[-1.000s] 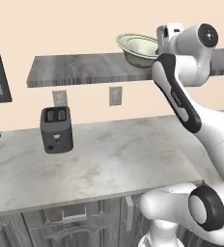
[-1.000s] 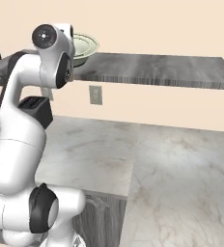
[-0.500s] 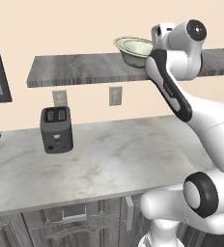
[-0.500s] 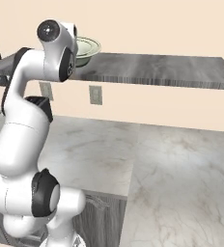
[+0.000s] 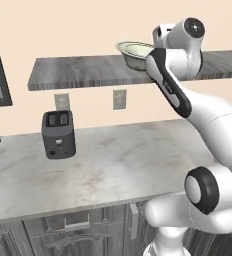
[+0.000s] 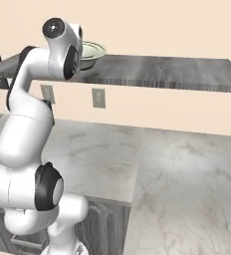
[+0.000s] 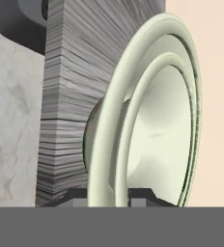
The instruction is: Pick up the bowls on the counter and stack them on top of one another in the open cabinet. Place the smaller bowl on top of the larger bowl.
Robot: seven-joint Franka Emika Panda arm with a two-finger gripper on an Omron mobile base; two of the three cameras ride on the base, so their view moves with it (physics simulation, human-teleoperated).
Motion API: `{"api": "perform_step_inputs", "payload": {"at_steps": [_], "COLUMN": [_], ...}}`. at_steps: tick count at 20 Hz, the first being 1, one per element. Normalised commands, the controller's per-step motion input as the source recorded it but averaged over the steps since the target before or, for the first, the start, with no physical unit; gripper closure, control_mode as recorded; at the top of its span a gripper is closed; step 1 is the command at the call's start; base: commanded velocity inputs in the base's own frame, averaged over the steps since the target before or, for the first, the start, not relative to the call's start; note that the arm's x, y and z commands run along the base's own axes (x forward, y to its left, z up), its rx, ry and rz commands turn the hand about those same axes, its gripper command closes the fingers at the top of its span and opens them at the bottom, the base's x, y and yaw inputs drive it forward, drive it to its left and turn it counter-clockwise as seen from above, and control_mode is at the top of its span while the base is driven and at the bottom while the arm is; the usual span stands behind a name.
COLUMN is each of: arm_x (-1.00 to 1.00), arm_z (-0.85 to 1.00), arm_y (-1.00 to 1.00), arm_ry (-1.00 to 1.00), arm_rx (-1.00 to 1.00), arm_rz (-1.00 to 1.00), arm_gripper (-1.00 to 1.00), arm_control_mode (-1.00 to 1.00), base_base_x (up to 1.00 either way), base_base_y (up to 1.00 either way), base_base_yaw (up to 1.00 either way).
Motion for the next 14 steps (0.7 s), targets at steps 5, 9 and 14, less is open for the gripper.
{"api": "perform_step_inputs", "payload": {"at_steps": [5,9,14], "arm_x": [0.20,0.20,0.23], "arm_z": [-0.08,-0.09,-0.11], "arm_y": [0.06,0.05,0.05], "arm_ry": [0.03,0.03,0.01], "arm_rx": [0.00,0.00,0.00], "arm_rz": [-0.02,-0.02,-0.02], "arm_gripper": [1.00,1.00,1.00], "arm_control_mode": [-1.00,-1.00,-1.00], "base_base_x": [0.00,0.00,0.00], "base_base_y": [0.00,0.00,0.00], "base_base_yaw": [0.00,0.00,0.00]}}
